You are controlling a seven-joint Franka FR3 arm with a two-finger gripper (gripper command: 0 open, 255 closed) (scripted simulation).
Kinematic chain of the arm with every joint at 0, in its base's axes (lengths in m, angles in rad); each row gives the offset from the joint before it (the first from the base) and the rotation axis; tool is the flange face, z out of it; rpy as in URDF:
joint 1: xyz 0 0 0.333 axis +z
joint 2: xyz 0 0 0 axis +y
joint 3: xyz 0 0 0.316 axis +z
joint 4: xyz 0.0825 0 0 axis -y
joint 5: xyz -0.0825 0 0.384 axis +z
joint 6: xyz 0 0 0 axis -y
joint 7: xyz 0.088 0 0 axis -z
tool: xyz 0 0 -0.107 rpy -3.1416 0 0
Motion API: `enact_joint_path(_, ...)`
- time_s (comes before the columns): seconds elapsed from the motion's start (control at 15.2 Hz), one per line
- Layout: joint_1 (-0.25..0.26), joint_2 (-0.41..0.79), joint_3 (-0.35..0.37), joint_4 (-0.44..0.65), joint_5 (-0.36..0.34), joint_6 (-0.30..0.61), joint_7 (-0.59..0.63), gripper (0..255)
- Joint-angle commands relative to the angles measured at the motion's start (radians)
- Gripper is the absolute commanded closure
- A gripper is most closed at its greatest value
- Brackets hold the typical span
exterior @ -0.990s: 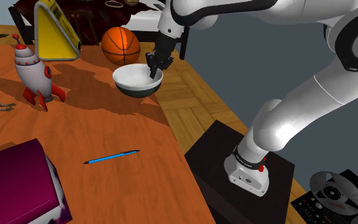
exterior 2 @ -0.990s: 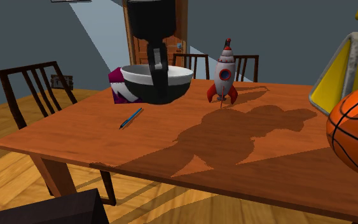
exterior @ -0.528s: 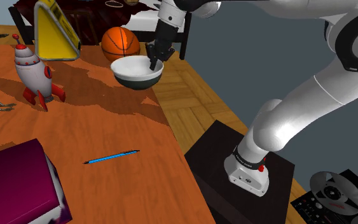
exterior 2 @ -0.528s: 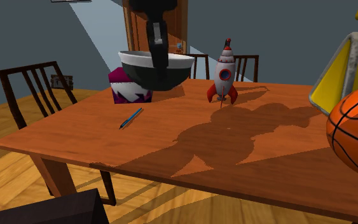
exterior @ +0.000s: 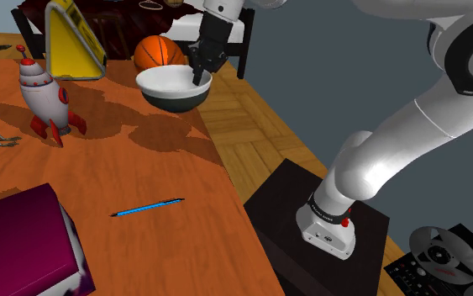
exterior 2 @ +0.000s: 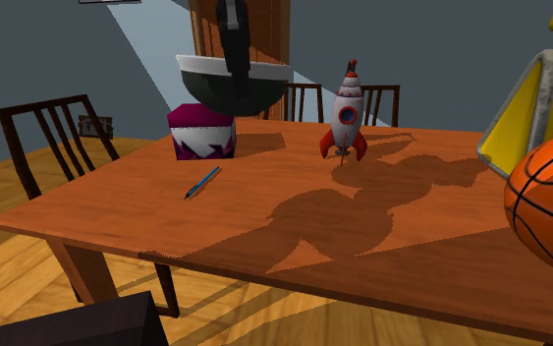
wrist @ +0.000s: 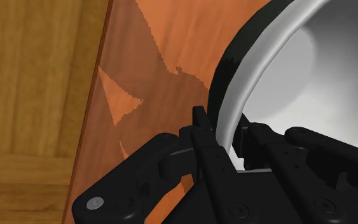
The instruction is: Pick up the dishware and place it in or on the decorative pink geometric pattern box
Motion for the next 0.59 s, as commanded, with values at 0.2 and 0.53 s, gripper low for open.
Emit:
enact_joint_path(0.2,0.041,0.026,0.087,0.027,0.004,0.031,0.123,255)
enact_joint_path(0.53,0.079,0.082,0.176,0.085,-0.009,0.057,0.251,255)
